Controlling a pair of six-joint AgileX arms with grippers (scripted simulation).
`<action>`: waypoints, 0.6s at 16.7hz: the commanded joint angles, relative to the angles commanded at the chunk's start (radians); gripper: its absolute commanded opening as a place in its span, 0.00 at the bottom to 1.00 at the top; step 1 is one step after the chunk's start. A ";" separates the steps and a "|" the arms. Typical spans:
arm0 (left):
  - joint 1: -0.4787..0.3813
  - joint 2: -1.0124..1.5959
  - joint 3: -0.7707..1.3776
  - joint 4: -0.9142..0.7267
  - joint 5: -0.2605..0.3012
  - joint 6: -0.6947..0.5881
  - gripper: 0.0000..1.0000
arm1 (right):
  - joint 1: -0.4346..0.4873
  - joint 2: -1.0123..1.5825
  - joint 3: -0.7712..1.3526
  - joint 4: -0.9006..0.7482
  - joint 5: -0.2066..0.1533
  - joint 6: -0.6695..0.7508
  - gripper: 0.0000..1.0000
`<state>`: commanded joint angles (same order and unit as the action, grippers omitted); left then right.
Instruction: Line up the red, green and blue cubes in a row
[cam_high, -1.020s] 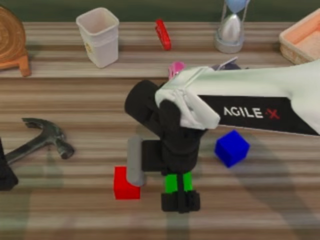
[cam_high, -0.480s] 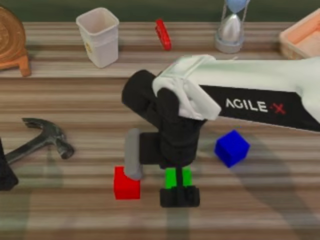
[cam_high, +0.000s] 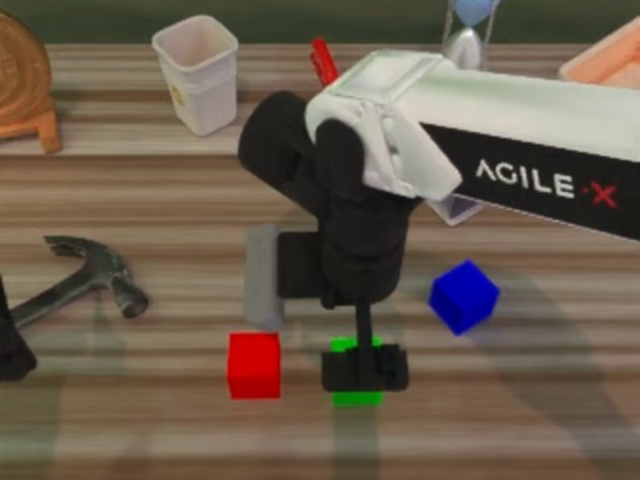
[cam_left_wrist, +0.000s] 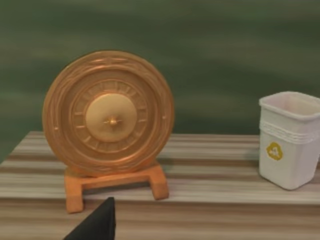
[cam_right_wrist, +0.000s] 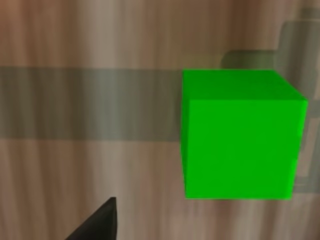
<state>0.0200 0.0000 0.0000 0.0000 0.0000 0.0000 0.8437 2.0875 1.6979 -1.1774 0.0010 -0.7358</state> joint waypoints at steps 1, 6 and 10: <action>0.000 0.000 0.000 0.000 0.000 0.000 1.00 | -0.004 0.004 -0.002 0.003 0.000 0.000 1.00; 0.000 0.000 0.000 0.000 0.000 0.000 1.00 | -0.063 0.000 -0.013 0.014 0.000 0.114 1.00; 0.000 0.000 0.000 0.000 0.000 0.000 1.00 | -0.178 -0.006 -0.042 0.031 -0.001 0.350 1.00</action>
<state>0.0200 0.0000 0.0000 0.0000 0.0000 0.0000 0.6656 2.0819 1.6560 -1.1466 0.0001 -0.3854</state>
